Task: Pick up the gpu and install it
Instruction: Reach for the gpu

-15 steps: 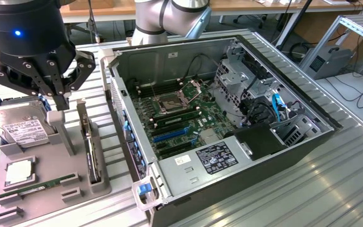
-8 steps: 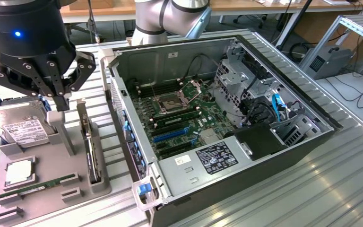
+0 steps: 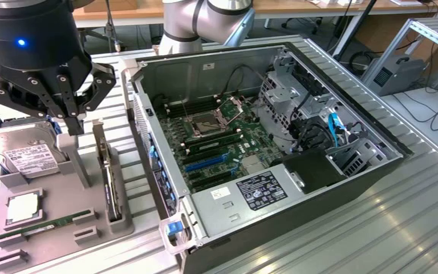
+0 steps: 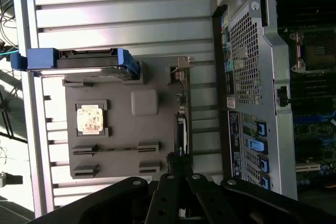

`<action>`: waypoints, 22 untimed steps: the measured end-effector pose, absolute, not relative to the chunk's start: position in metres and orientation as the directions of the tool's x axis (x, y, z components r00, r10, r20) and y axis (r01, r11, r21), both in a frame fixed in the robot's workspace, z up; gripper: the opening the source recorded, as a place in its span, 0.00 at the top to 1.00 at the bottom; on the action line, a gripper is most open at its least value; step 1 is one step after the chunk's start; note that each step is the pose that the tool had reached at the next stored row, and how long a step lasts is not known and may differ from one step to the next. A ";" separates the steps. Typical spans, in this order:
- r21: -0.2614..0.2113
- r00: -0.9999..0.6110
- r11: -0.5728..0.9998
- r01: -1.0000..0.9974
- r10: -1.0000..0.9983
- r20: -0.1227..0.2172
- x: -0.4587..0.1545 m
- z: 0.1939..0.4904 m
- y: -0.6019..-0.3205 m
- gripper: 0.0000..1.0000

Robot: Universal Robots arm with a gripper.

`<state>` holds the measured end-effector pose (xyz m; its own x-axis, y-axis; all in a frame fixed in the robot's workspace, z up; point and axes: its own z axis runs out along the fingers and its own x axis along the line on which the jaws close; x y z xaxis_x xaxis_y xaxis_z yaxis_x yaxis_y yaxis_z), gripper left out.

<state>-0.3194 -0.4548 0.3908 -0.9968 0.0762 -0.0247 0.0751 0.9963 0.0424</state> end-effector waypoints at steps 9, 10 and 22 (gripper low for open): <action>0.042 -0.997 0.996 0.075 0.076 -0.025 -0.319 0.391 -0.457 0.89; 0.042 -0.997 0.996 0.075 0.076 -0.025 -0.319 0.391 -0.457 0.89; 0.042 -0.997 0.996 0.075 0.076 -0.025 -0.319 0.391 -0.460 0.89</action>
<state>-0.3195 -0.4601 0.3907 -0.9968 0.0762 -0.0246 0.0751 0.9963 0.0424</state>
